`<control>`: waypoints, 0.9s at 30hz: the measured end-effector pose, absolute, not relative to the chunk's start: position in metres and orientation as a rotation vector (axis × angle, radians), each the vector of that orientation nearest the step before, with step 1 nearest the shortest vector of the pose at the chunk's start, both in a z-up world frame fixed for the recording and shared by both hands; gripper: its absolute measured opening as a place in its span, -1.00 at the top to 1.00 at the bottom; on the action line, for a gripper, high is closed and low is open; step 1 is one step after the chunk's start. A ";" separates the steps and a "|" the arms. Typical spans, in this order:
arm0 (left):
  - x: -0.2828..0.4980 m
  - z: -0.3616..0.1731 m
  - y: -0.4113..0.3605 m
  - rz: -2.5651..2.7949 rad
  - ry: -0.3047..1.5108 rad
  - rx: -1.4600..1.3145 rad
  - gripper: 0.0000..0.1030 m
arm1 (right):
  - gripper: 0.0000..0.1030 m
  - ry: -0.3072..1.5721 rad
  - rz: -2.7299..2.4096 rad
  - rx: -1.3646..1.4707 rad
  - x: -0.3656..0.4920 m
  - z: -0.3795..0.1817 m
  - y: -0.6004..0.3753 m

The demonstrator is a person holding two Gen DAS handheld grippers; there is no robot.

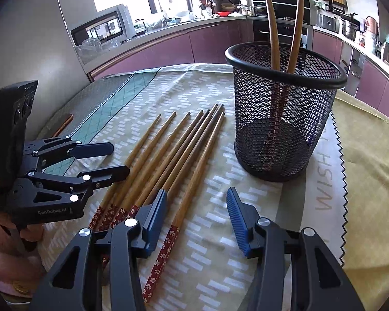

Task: Organize utensils
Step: 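Move both open grippers back down to the chopsticks on the cloth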

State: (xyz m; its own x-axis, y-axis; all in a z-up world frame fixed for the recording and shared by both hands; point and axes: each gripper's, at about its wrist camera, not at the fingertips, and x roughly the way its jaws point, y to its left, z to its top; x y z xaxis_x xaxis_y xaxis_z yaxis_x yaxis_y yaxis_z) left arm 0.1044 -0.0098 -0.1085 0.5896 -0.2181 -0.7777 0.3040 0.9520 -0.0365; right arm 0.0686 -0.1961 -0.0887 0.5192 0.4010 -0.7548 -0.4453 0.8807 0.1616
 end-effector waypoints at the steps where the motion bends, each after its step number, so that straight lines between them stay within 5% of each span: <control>1: 0.106 -0.109 -0.010 -0.305 0.890 0.103 0.09 | 0.16 0.890 0.507 -0.057 0.069 -0.089 -0.195; 8: 0.112 -0.108 -0.009 -0.299 0.889 0.102 0.38 | 0.34 0.899 0.487 -0.059 0.077 -0.090 -0.194; 21: 0.115 -0.108 -0.006 -0.295 0.888 0.080 0.42 | 0.58 0.892 0.450 -0.108 0.081 -0.091 -0.184; 27: 0.114 -0.109 -0.005 -0.286 0.890 0.053 0.65 | 0.79 0.895 0.461 -0.089 0.082 -0.092 -0.184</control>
